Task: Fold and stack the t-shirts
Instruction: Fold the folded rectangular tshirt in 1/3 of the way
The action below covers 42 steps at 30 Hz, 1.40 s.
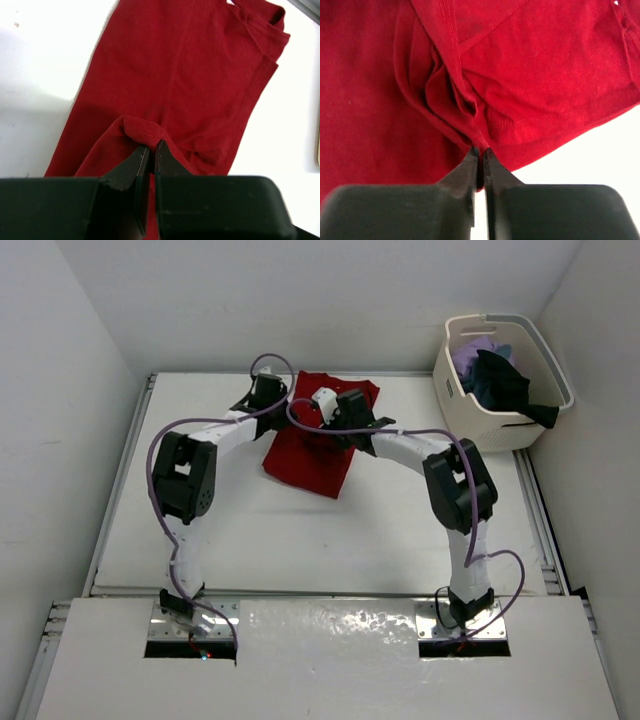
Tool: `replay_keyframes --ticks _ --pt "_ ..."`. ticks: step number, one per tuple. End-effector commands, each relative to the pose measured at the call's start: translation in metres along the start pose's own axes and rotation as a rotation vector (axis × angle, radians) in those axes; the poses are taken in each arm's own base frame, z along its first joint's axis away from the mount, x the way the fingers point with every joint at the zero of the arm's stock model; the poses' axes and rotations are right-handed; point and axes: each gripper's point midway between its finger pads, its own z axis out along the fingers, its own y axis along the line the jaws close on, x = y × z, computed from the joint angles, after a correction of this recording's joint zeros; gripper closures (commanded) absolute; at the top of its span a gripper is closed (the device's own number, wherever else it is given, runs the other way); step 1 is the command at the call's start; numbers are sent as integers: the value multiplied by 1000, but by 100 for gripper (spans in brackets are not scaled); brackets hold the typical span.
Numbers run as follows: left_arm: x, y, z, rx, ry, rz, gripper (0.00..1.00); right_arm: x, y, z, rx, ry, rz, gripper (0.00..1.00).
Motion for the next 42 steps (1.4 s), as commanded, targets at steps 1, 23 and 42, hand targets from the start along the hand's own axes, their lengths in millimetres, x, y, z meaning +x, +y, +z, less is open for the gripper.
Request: replay_keyframes --ticks 1,23,42 --pt "-21 -10 4 20 -31 2 100 -20 -10 7 -8 -53 47 91" --pt "21 36 -48 -24 63 -25 0 -44 10 -26 -124 -213 151 1" --pt "73 74 -46 -91 168 -10 0 -37 -22 64 80 -8 -87 1"
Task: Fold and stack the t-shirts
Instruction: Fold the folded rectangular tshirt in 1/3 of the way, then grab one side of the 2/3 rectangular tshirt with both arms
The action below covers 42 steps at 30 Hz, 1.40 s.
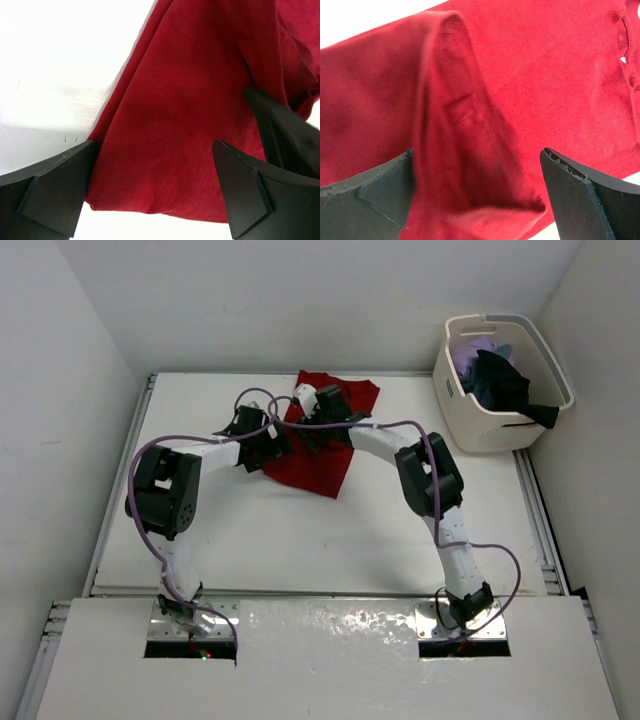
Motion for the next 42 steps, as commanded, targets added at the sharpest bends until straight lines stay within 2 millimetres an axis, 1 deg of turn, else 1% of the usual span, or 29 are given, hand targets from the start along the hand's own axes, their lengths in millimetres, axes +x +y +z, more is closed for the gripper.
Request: replay_keyframes --ticks 1,3,5,6,8,9,11,12,13,14,15,16,17,18,19,20,23,24,25,26,27,28,29,31,32,34,35,36,42 --pt "-2 -2 -4 6 -14 23 0 -9 -38 5 84 12 -10 1" --pt "-2 -1 -4 3 -15 30 0 -12 -56 8 125 -4 31 1" --pt "-1 0 -4 1 -16 36 0 -15 -82 11 183 -15 54 1" --pt "0 2 -5 -4 -16 33 0 -25 -94 9 212 -44 77 1" --pt "-2 1 -6 -1 -22 38 0 -23 -118 12 265 -58 114 1" --pt "-2 1 -6 1 -22 39 0 -35 -127 8 274 -84 113 1" --pt "-6 -3 -10 15 -34 40 0 -43 -135 -2 271 -92 105 1" --pt "-8 -5 -11 20 -42 42 0 -42 -124 -3 222 -101 92 1" --pt "-10 -7 -13 24 -48 43 0 -45 -121 -9 205 -119 83 1" --pt "-15 -11 -17 32 -63 43 0 -72 -129 -32 223 -194 75 1" --pt "-17 -12 -19 31 -67 45 0 -60 -121 -35 199 -174 79 1" --pt "-23 -11 -26 14 -89 39 0 -63 -112 -43 158 -189 85 1" --pt "-24 -8 -29 -3 -102 39 0 -81 -112 -71 151 -236 120 1" --pt "-28 -4 -34 -25 -123 34 0 -55 -92 -72 92 -190 132 1" --pt "-33 3 -39 -65 -158 20 0 -51 -72 -80 31 -194 139 1" --pt "-33 8 -48 -85 -173 16 0 -34 -55 -99 16 -187 189 1" --pt "-30 22 -58 -137 -188 5 0 -21 -28 -128 11 -227 358 1" --pt "-26 25 -58 -138 -180 7 0 16 -4 -131 -18 -170 410 1" --pt "-24 22 -58 -116 -176 8 0 4 1 -150 -45 -242 430 1" --pt "-15 25 -55 -108 -155 10 0 11 10 -155 -53 -231 508 1" --pt "-9 24 -52 -88 -136 13 1 31 24 -157 -68 -189 527 1" --pt "-3 22 -47 -65 -109 12 4 36 37 -163 -87 -159 525 1" --pt "2 23 -44 -64 -97 11 7 45 40 -164 -55 -122 560 1" --pt "3 20 -39 -40 -92 16 12 61 61 -163 -79 -72 596 1" --pt "5 19 -35 -27 -89 23 14 71 73 -159 -97 -61 675 1" --pt "5 17 -30 -12 -87 25 21 64 76 -152 -95 -123 765 1" --pt "6 17 -28 -8 -83 26 23 70 77 -149 -82 -120 785 3" --pt "7 12 -26 17 -75 26 25 68 77 -145 -86 -132 791 4" --pt "18 23 -7 -18 -28 17 50 74 86 -124 -93 -128 922 11"
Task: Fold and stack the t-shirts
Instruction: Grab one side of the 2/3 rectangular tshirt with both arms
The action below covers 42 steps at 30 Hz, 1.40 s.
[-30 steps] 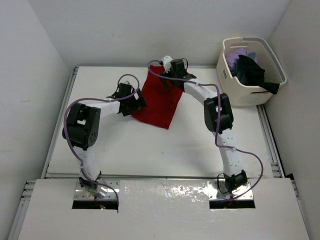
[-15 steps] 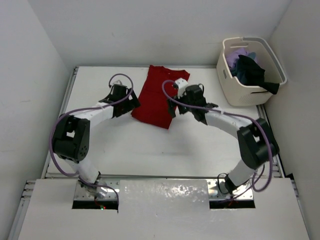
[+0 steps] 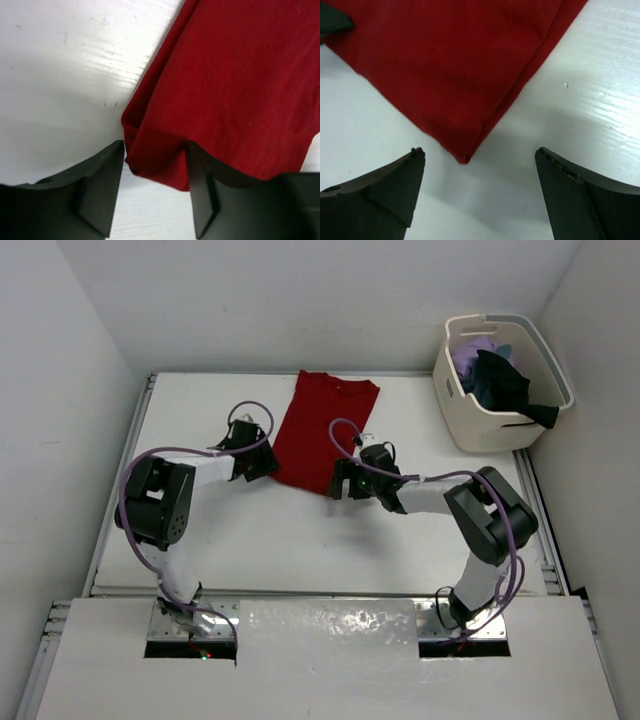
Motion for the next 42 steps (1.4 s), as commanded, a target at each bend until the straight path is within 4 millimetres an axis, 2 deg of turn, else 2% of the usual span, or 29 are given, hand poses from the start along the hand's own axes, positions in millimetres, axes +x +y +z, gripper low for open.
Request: replay_keyframes --ticks 1,5,6,7,11,14,17,21,22,24,25,26,27,30,31,33,34,35,36,37,38,40,41,42 --pt "-4 -8 8 31 -7 -3 53 -25 14 11 -48 -117 124 14" --pt "-1 -2 11 13 4 -7 61 -18 18 16 -69 -96 170 30" --pt "1 -1 12 12 7 -8 68 -18 19 16 -77 -96 177 36" --pt "2 -1 12 15 9 -8 71 -17 19 16 -78 -92 177 39" --pt "8 1 14 20 22 -12 91 -6 26 18 -94 -49 176 45" --pt "11 1 14 26 32 -14 100 2 31 18 -118 -14 200 48" --pt "18 4 12 23 46 -19 100 7 30 16 -101 -4 203 49" --pt "22 6 9 26 53 -22 100 14 29 19 -87 16 216 58" --pt "15 1 10 47 25 -24 100 17 29 19 -90 25 221 63" --pt "17 1 9 49 28 -24 100 19 29 18 -90 28 227 71" --pt "17 1 8 53 27 -23 100 18 27 18 -80 18 223 85" --pt "17 1 6 53 25 -23 100 17 19 17 -46 0 211 91" --pt "17 2 5 53 23 -22 100 13 19 14 -43 -19 203 99" --pt "21 0 -5 70 26 -14 100 9 35 4 -133 -18 128 100" --pt "24 0 -15 81 23 -11 100 5 44 -5 -182 -18 90 100" --pt "32 -5 -29 101 22 6 100 15 54 -21 -243 24 84 100" --pt "39 1 -42 84 26 6 100 14 58 -35 -260 35 56 100" --pt "44 0 -49 89 29 9 100 21 53 -43 -244 50 47 100" --pt "52 -4 -56 107 46 22 100 19 49 -49 -222 38 24 100" --pt "57 -2 -68 100 51 29 100 23 44 -64 -203 68 -40 100" --pt "61 -1 -74 91 57 38 100 17 43 -72 -183 67 -70 100" --pt "64 -2 -93 93 71 55 100 18 47 -90 -202 88 -116 100" --pt "67 -9 -100 112 72 70 100 20 50 -94 -212 86 -122 100" --pt "62 -16 -111 130 40 73 100 19 55 -99 -236 81 -136 100"
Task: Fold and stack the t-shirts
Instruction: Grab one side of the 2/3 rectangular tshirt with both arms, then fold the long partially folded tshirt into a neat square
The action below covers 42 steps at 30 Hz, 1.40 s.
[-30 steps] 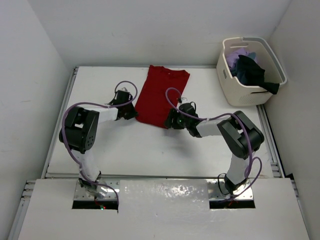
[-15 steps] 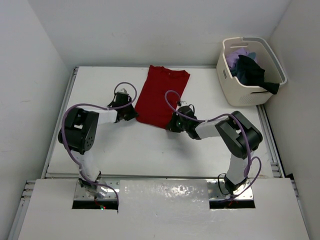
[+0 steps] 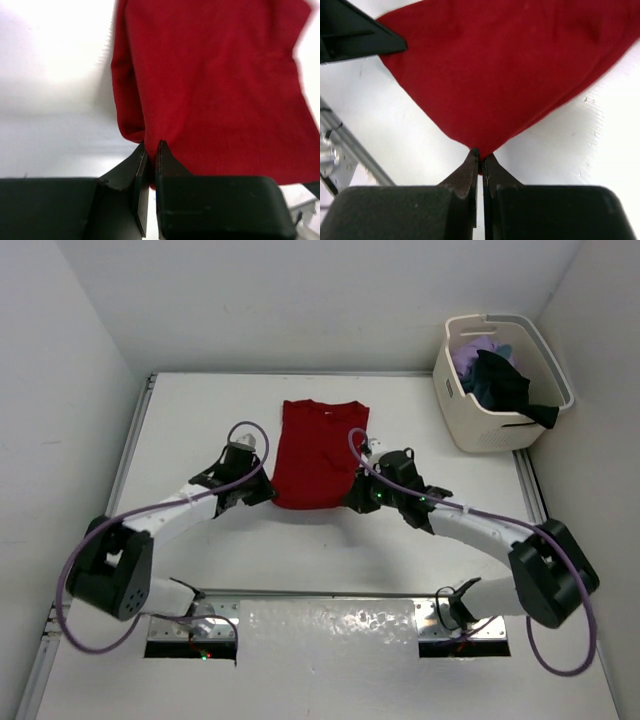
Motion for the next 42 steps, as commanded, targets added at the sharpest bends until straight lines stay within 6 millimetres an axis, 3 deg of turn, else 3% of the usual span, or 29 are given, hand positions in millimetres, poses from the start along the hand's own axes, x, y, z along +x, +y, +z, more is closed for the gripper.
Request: replay_keyframes --ticks 1,6,12,13,15,17,19,26,33,35,37,38,39,42 --pt "-5 -18 -30 29 -44 32 100 9 10 -18 -33 63 -106 100" --pt "-24 -57 -52 123 -126 82 100 -12 21 -27 -48 0 -118 100" --pt "-76 -92 -50 151 -252 74 100 -70 -6 -31 105 -148 -44 100" --pt "-85 -94 -49 137 -275 72 100 -89 -6 -33 121 -187 -47 100" --pt "-106 -100 -41 110 -308 67 100 -98 -17 -32 171 -183 -47 100" --pt "-125 -101 -29 96 -306 57 100 -123 -23 -35 203 -230 -45 100" --pt "-139 -98 -19 82 -298 36 100 -137 -29 -33 224 -241 -36 100" --pt "-187 -118 7 92 -324 53 100 -181 -63 -20 266 -278 -5 100" --pt "-222 -125 34 90 -346 56 100 -225 -93 -1 289 -323 5 100" --pt "-233 -129 42 100 -353 60 100 -224 -102 15 280 -297 9 100" --pt "-248 -130 48 100 -373 61 100 -241 -105 19 280 -317 1 100" --pt "-250 -130 52 98 -375 62 100 -237 -113 28 290 -293 18 100" --pt "-253 -130 56 99 -376 60 100 -248 -116 27 289 -317 16 100" --pt "-261 -133 72 112 -366 71 100 -257 -129 36 302 -335 34 100"
